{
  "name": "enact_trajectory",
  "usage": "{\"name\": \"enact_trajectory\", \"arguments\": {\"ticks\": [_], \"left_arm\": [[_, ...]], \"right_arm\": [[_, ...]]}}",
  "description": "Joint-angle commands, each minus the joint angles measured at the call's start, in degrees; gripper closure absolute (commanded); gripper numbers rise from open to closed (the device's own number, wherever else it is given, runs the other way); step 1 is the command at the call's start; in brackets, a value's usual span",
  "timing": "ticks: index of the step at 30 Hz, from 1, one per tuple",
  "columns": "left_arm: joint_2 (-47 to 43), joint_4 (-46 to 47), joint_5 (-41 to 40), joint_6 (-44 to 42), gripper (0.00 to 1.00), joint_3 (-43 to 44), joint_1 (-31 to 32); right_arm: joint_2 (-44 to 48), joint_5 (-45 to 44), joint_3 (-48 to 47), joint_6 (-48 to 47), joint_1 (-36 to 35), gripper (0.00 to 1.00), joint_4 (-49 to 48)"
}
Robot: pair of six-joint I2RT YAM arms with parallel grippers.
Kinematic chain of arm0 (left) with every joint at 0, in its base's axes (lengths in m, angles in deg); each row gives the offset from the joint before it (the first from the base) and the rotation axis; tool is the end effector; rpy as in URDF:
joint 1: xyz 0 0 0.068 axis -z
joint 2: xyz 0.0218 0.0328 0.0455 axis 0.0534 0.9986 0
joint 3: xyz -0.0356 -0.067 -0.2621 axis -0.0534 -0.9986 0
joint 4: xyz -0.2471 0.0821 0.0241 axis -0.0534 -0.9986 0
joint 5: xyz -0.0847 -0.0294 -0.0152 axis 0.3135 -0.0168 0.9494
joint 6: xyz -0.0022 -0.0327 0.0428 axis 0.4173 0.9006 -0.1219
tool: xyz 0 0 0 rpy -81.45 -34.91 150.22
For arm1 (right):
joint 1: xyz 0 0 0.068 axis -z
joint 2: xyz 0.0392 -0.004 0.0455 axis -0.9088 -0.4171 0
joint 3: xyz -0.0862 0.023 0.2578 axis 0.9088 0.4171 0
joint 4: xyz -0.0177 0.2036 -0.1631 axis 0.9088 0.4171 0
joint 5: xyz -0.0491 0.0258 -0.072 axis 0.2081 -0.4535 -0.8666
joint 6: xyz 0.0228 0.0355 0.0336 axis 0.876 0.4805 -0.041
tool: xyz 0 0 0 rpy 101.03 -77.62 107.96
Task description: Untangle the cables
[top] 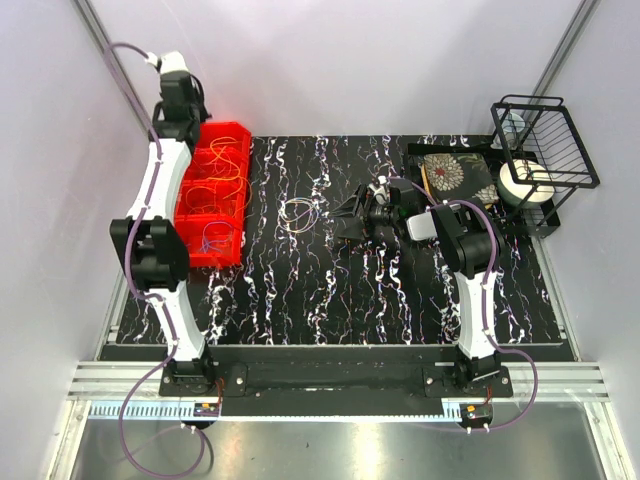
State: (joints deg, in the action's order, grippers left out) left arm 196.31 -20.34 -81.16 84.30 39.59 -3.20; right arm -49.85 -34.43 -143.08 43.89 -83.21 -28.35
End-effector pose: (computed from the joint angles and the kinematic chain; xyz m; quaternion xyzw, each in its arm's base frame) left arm 0.4692 0.0098 0.4044 -0.1608 0.7763 0.0313 0.6087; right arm 0.4092 0.1611 0.0942 0.0852 0.8020 0.5790 0.1195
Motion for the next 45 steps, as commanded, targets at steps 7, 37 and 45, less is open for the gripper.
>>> {"name": "enact_trajectory", "arguments": {"ticks": [7,37,45], "left_arm": [[0.3,8.0,-1.9,3.4,1.00,-12.3,-1.0],[-9.4,-9.1,-7.0,4.2,0.01,-25.5,21.4],[-0.7,-5.4,-0.1,1.3,0.03,-27.1,26.8]], "right_arm": [[-3.9,-2.2,1.0,-0.4,-0.5,0.00,4.3],[-0.2,-4.4,2.7,-1.9,-0.2,0.00,5.5],[4.1,-10.3,6.1,-4.1,2.0,0.00,8.8]]}}
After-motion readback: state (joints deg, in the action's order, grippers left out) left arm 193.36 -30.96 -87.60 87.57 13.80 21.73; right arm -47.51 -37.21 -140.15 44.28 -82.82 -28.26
